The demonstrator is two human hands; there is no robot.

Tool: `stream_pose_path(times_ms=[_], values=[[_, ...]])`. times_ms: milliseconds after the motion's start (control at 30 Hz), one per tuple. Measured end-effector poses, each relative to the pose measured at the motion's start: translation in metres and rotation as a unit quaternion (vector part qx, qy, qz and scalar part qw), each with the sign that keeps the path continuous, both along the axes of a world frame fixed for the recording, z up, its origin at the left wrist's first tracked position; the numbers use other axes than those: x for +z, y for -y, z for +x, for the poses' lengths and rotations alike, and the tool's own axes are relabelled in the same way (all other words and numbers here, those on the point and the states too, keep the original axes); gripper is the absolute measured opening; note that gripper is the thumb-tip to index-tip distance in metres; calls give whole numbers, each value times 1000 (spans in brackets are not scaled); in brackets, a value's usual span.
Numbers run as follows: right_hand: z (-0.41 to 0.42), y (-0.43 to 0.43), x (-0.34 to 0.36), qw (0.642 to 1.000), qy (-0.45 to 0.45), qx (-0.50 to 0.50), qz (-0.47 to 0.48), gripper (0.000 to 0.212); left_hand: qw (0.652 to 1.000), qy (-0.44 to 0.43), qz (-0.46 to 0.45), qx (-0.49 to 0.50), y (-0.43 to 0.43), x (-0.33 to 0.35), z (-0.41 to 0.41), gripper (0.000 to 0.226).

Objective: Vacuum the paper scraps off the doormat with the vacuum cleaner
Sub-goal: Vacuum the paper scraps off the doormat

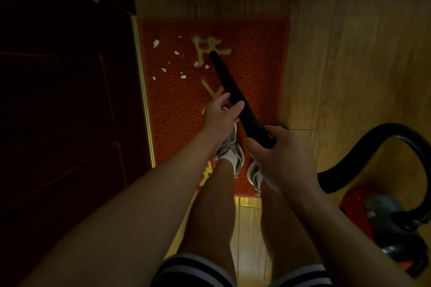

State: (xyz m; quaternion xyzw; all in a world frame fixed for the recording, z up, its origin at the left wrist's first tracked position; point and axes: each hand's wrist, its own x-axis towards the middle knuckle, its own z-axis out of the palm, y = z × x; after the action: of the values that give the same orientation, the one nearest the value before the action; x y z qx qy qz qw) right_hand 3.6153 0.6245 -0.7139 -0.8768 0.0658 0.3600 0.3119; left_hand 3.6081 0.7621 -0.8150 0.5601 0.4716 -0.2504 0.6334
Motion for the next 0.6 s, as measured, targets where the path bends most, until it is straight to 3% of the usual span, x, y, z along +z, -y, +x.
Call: stream_pose_path(times_ms=[600], values=[[2, -3, 0, 1000, -6, -1, 2, 22, 1000, -6, -8, -21, -4, 10, 8, 60]])
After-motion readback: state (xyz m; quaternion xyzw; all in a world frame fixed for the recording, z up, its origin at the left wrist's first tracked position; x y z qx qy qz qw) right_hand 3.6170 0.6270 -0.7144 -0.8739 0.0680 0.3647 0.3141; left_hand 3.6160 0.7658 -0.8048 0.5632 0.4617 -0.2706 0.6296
